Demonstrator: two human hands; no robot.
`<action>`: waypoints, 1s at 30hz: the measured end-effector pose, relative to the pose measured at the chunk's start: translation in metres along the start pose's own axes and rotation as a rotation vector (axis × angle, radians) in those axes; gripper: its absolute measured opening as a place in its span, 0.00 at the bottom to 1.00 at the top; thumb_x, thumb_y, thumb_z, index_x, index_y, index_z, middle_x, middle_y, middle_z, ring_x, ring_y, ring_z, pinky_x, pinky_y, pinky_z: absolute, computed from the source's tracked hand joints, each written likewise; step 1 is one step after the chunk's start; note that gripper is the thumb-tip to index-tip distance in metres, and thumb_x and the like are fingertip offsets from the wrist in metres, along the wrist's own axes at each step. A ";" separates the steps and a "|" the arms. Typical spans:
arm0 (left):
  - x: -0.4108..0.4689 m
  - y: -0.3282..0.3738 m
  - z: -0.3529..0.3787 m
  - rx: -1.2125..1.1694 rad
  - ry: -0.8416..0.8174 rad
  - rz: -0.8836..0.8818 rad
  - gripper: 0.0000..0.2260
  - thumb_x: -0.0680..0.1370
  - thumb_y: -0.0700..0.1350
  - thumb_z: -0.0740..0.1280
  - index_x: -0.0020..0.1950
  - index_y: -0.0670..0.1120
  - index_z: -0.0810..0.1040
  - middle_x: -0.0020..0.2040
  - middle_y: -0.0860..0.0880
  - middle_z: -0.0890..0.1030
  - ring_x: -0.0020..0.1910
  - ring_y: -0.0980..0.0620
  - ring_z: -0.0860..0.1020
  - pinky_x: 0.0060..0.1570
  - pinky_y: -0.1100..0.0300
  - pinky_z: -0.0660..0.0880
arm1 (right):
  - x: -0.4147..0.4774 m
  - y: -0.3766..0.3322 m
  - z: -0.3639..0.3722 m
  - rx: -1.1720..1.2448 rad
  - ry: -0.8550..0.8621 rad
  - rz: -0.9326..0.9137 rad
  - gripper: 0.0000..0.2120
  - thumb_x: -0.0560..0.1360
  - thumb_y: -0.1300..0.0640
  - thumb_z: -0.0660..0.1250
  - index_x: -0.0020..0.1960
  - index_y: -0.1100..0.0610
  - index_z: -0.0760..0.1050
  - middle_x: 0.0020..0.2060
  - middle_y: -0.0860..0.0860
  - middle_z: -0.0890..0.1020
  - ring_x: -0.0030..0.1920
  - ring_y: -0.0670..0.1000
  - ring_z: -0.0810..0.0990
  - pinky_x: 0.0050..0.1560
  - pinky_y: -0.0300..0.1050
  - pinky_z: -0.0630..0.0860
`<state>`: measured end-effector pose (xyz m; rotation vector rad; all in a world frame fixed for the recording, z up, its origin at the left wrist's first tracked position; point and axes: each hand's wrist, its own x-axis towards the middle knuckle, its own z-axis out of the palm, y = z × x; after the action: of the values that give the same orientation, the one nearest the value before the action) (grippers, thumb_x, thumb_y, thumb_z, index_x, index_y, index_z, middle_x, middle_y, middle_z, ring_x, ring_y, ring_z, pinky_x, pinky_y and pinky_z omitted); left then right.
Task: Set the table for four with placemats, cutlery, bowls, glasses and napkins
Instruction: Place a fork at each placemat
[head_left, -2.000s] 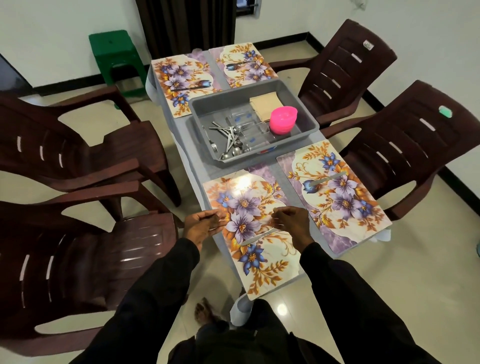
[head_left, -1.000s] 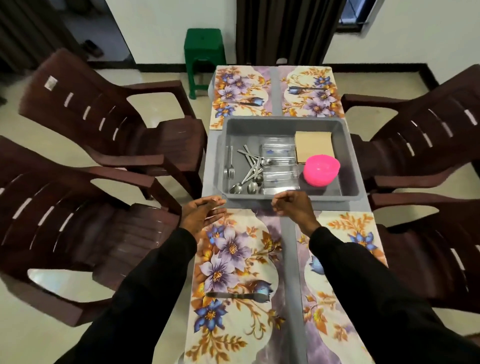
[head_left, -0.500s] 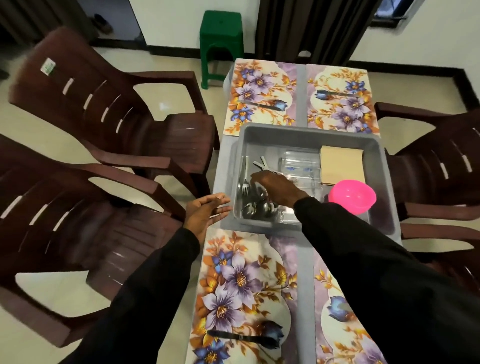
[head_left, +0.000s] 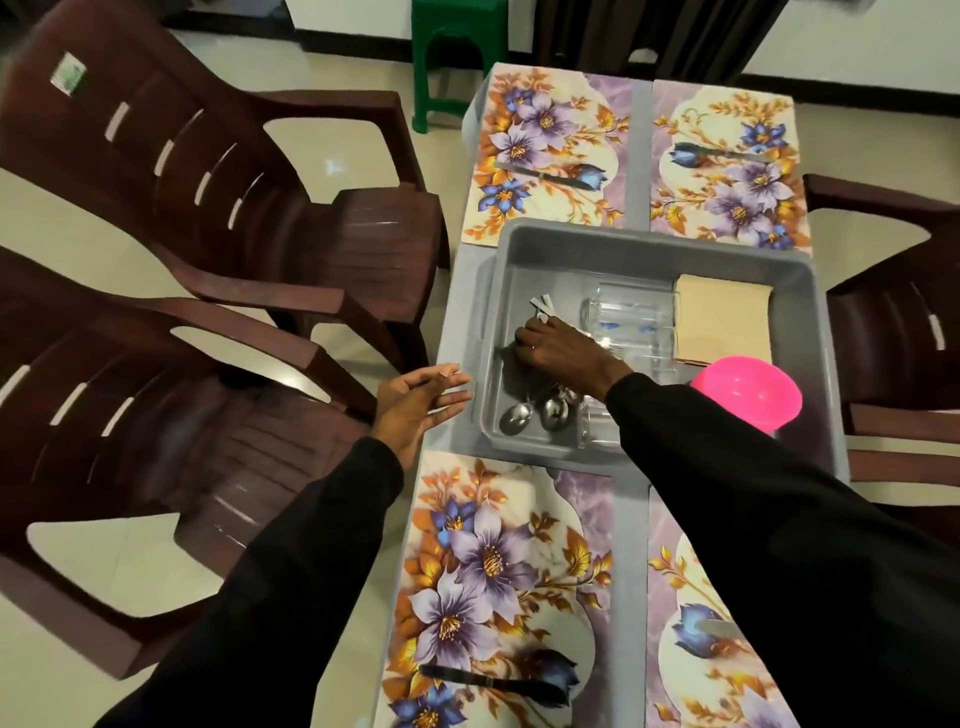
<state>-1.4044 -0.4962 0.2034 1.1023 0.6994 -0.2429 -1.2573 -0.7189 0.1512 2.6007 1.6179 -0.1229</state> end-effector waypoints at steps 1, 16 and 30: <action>0.001 0.000 0.001 0.001 -0.004 -0.002 0.13 0.81 0.41 0.69 0.63 0.37 0.79 0.55 0.41 0.86 0.54 0.42 0.85 0.52 0.56 0.83 | -0.001 0.000 0.001 -0.005 -0.001 -0.003 0.13 0.76 0.60 0.71 0.60 0.59 0.78 0.55 0.55 0.78 0.55 0.56 0.75 0.55 0.53 0.75; 0.010 0.001 0.051 -0.010 -0.098 0.025 0.09 0.80 0.39 0.69 0.59 0.40 0.82 0.54 0.42 0.86 0.56 0.45 0.84 0.59 0.55 0.80 | -0.017 -0.047 -0.063 1.341 0.288 0.624 0.05 0.75 0.60 0.75 0.48 0.62 0.86 0.37 0.54 0.86 0.34 0.51 0.85 0.39 0.42 0.83; 0.006 -0.005 0.025 -0.047 0.013 -0.021 0.11 0.82 0.42 0.67 0.60 0.36 0.79 0.57 0.38 0.84 0.56 0.41 0.84 0.60 0.48 0.79 | 0.013 -0.023 0.000 0.284 -0.049 0.710 0.21 0.79 0.69 0.65 0.70 0.68 0.65 0.56 0.68 0.77 0.58 0.67 0.77 0.57 0.57 0.79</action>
<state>-1.3923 -0.5194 0.2023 1.0526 0.7248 -0.2366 -1.2728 -0.6973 0.1489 3.1709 0.6159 -0.3828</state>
